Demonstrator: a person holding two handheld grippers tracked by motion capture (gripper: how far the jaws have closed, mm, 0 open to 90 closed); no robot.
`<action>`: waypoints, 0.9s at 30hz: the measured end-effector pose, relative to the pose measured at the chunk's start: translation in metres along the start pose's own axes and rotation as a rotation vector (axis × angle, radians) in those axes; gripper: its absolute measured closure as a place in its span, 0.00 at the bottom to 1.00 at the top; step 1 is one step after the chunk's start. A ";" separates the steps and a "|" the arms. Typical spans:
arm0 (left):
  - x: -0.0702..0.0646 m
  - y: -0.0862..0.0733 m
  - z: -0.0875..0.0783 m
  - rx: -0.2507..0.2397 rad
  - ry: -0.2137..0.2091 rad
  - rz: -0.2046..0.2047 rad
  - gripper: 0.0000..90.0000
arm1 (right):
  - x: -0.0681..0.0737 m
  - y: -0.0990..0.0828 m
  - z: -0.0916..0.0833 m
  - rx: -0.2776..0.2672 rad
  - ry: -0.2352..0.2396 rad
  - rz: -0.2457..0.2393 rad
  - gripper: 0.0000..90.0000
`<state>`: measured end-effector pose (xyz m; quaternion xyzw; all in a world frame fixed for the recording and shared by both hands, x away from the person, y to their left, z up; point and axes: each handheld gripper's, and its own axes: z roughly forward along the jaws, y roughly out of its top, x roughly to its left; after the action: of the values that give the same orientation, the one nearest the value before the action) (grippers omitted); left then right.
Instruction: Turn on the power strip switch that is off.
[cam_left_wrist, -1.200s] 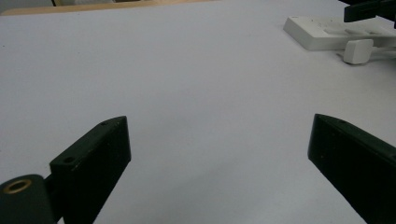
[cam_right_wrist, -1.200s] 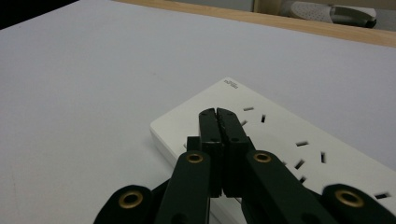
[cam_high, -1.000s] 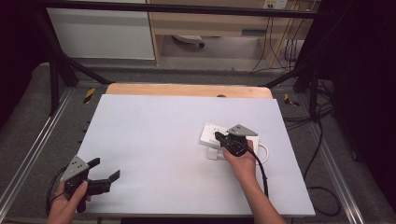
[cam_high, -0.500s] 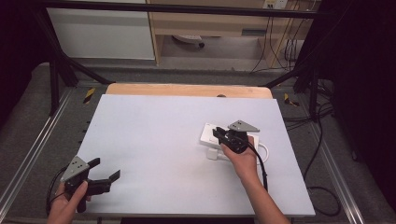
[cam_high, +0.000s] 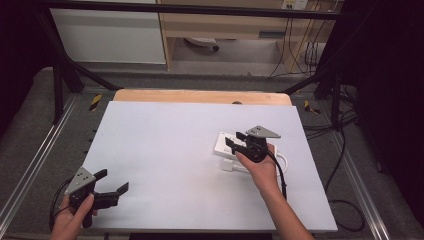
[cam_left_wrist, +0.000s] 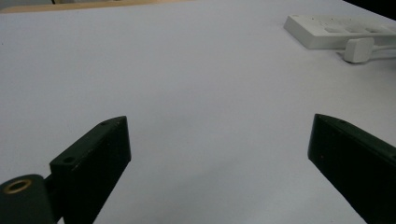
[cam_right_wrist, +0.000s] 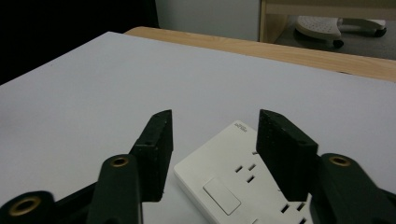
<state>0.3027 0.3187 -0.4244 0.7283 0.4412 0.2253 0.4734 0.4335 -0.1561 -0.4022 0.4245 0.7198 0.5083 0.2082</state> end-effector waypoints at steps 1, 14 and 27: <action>0.000 0.000 0.000 0.000 0.000 0.000 0.07 | 0.000 0.002 -0.001 0.002 -0.003 0.005 0.46; 0.000 0.000 0.000 0.002 -0.001 0.004 0.07 | -0.001 0.013 -0.008 0.021 -0.006 0.019 0.18; 0.000 0.000 0.000 0.002 -0.001 0.004 0.07 | 0.001 0.020 -0.016 0.014 -0.002 0.004 0.03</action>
<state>0.3026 0.3186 -0.4243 0.7298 0.4400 0.2252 0.4724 0.4295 -0.1615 -0.3781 0.4280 0.7224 0.5031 0.2047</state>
